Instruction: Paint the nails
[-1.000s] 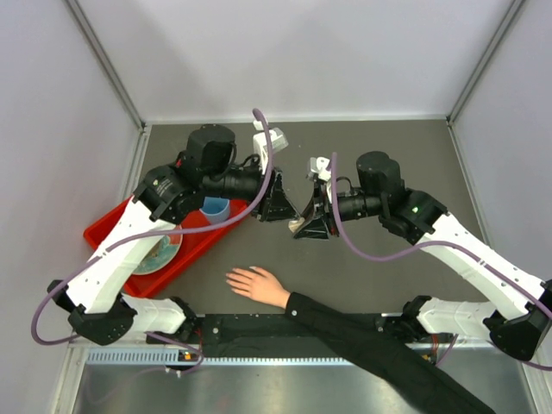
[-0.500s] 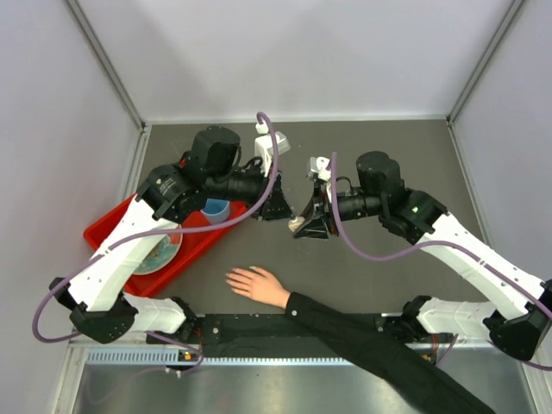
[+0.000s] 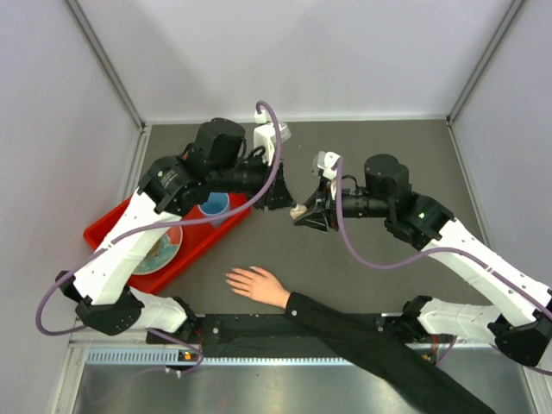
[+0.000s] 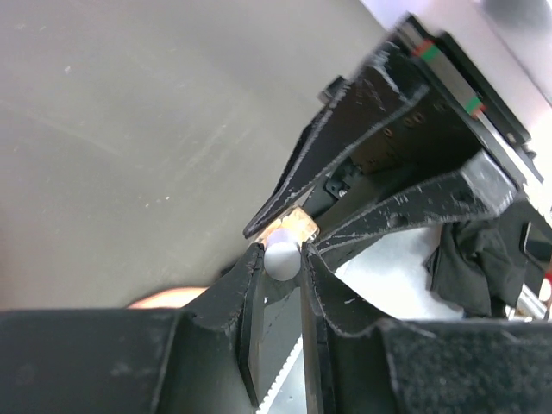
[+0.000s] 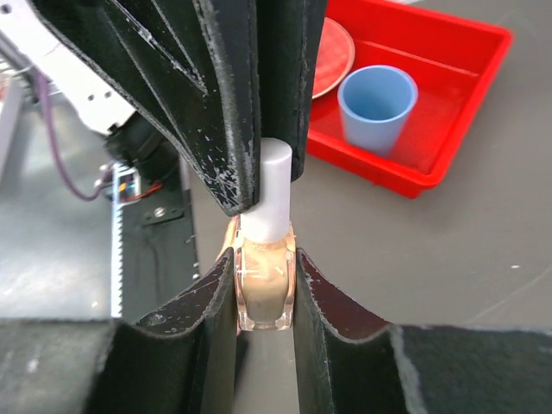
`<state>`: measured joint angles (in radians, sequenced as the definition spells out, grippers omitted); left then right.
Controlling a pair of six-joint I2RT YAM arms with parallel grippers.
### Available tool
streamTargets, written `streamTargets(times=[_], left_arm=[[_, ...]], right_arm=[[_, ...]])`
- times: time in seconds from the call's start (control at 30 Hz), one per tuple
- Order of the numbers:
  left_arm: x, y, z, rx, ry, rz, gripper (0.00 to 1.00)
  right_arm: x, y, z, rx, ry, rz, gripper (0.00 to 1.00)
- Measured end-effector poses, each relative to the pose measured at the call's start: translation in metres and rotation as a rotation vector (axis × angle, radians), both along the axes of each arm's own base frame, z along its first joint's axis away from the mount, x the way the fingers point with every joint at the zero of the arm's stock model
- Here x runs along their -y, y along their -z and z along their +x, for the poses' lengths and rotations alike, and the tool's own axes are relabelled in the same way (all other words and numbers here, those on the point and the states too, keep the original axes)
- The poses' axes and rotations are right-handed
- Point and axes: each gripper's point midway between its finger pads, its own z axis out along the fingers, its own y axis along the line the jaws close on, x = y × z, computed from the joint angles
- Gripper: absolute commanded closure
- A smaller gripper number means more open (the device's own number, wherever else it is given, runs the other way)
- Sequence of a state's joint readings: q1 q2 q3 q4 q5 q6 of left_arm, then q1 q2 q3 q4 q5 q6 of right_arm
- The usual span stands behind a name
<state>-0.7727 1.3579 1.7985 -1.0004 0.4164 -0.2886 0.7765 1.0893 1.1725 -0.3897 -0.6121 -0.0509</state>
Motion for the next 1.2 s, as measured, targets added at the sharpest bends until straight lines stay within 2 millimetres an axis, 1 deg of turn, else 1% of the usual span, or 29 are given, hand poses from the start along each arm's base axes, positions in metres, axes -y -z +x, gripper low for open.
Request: streamTargets(times=[0.27, 0.4, 0.43, 0.47, 0.5, 0.53, 0.57, 0.6, 0.67, 0.7, 0.87, 1.0, 1.2], left_arm=[[-0.004, -0.002, 0.017, -0.05, -0.153, 0.028, 1.0], [-0.008, -0.002, 0.028, -0.064, -0.246, 0.023, 0.99], [-0.009, -0.001, 0.031, -0.066, -0.272, 0.016, 0.92], [-0.01, -0.001, 0.033, -0.066, -0.291, 0.011, 0.76], [-0.01, -0.001, 0.035, -0.062, -0.306, -0.002, 0.73], [-0.011, 0.0, 0.036, -0.056, -0.319, -0.012, 0.74], [-0.013, 0.0, 0.037, -0.048, -0.326, -0.023, 0.79], [-0.014, -0.001, 0.037, -0.041, -0.328, -0.032, 0.89], [-0.016, -0.005, 0.035, -0.026, -0.324, -0.047, 0.95], [-0.016, -0.01, 0.033, -0.013, -0.317, -0.064, 1.0], [-0.014, -0.027, 0.027, 0.02, -0.264, -0.115, 1.0], [-0.014, -0.027, 0.026, 0.027, -0.242, -0.109, 1.0], [-0.023, -0.03, 0.028, 0.053, -0.259, -0.086, 1.0]], right_arm=[[-0.004, -0.001, 0.021, 0.08, 0.151, -0.018, 1.0], [-0.005, 0.004, 0.032, 0.101, 0.26, -0.041, 1.0], [-0.004, 0.006, 0.037, 0.103, 0.294, -0.05, 1.0], [-0.004, 0.007, 0.039, 0.103, 0.308, -0.053, 1.0], [-0.005, 0.009, 0.042, 0.099, 0.332, -0.056, 1.0], [-0.005, 0.01, 0.046, 0.096, 0.352, -0.057, 1.0], [-0.005, 0.012, 0.048, 0.091, 0.368, -0.059, 1.0], [-0.004, 0.014, 0.051, 0.089, 0.381, -0.064, 1.0], [-0.003, 0.016, 0.053, 0.087, 0.395, -0.067, 1.0], [-0.003, 0.016, 0.053, 0.086, 0.396, -0.066, 1.0], [-0.005, 0.013, 0.053, 0.09, 0.392, -0.052, 1.0], [-0.004, 0.01, 0.051, 0.092, 0.386, -0.045, 1.0], [0.003, 0.011, 0.045, 0.096, 0.386, -0.036, 1.0]])
